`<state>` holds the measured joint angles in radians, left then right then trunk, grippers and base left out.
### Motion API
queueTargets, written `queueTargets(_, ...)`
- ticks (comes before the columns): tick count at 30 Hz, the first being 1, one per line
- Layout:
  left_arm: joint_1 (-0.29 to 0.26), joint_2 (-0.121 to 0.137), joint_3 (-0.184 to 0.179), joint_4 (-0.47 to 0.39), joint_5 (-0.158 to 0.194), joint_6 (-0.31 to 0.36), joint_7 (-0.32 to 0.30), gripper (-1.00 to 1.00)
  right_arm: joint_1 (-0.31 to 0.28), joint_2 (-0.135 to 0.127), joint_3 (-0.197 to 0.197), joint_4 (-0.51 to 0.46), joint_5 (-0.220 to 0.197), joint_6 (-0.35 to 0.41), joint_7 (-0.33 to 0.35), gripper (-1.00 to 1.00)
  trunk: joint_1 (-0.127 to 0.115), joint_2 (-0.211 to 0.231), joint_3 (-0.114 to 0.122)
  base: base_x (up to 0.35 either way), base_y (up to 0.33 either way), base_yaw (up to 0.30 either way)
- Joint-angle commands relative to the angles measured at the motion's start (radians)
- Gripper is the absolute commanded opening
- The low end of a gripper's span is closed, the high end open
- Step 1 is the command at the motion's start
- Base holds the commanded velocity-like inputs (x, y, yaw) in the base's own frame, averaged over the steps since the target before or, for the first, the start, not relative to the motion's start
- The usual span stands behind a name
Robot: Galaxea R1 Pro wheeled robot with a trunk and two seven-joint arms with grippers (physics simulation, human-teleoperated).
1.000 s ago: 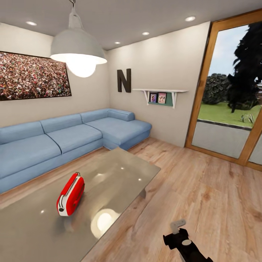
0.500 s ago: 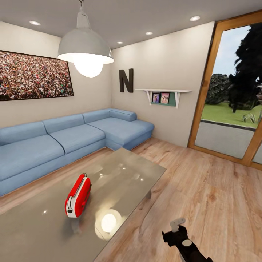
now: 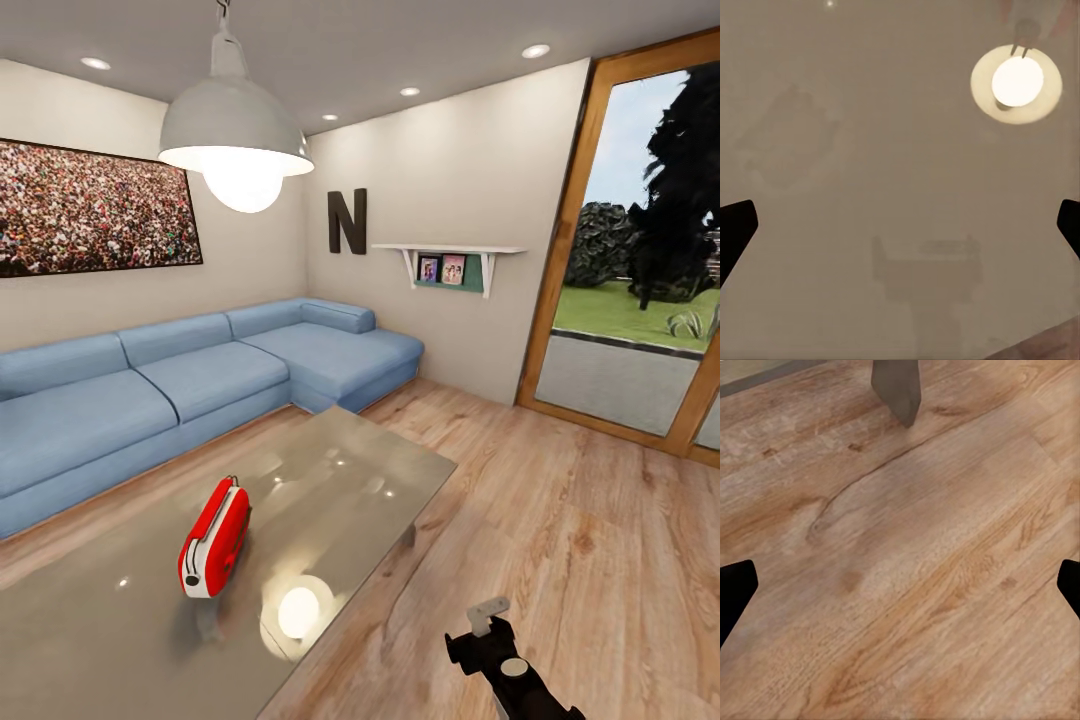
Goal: Turn on the radio receiver that's on the table in the living room.
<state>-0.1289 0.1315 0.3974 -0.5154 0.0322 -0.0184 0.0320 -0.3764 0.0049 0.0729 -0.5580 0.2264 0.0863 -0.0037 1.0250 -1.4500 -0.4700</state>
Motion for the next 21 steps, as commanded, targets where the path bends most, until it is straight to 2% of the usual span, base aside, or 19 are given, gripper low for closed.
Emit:
queueTargets(1,0.000,0.000,0.000,0.000,0.000,0.000,0.000,1.00,0.000,0.000,0.000,-0.002,0.000,0.001,0.001,1.00,0.000,0.000,0.000,0.000,0.000,0.000)
queueTargets(3,0.000,-0.002,0.000,0.000,0.000,0.000,0.000,1.00,-0.003,0.020,0.003,-0.027,0.002,0.007,0.004,1.00,0.000,0.000,0.000,0.000,0.000,0.000)
queueTargets(5,0.000,-0.001,0.000,0.000,0.000,0.000,0.000,1.00,-0.005,0.064,0.014,-0.060,0.006,0.012,0.001,1.00,0.000,0.000,0.000,0.000,0.000,0.000)
queueTargets(7,0.000,0.000,0.000,0.000,0.000,0.000,0.000,1.00,-0.009,0.097,0.026,-0.078,0.011,0.020,-0.001,1.00,0.000,0.000,0.000,0.000,0.000,0.000)
queueTargets(9,0.000,0.002,0.000,0.000,0.000,0.000,0.000,1.00,-0.030,0.133,0.047,-0.094,0.018,0.055,-0.003,1.00,0.000,0.000,0.000,0.000,0.000,0.000)
queueTargets(10,0.000,0.003,0.001,0.000,0.000,-0.001,0.000,1.00,-0.058,0.151,0.059,-0.101,0.020,0.107,-0.003,1.00,0.000,0.000,0.000,0.000,0.000,0.000)
queueTargets(11,0.000,0.003,0.001,0.000,0.000,-0.001,0.000,1.00,-0.069,0.156,0.062,-0.102,0.020,0.127,-0.002,1.00,0.000,0.000,0.000,0.000,0.000,0.000)
queueTargets(13,0.000,0.003,0.001,0.000,0.000,-0.001,0.000,1.00,-0.120,0.170,0.069,-0.107,0.019,0.216,-0.001,1.00,0.000,0.000,0.000,0.000,0.000,0.000)
queueTargets(21,0.000,0.003,0.001,0.000,0.000,-0.001,0.002,1.00,-0.269,0.170,0.074,-0.173,0.008,0.456,0.000,1.00,0.000,0.000,0.000,0.000,0.000,0.000)
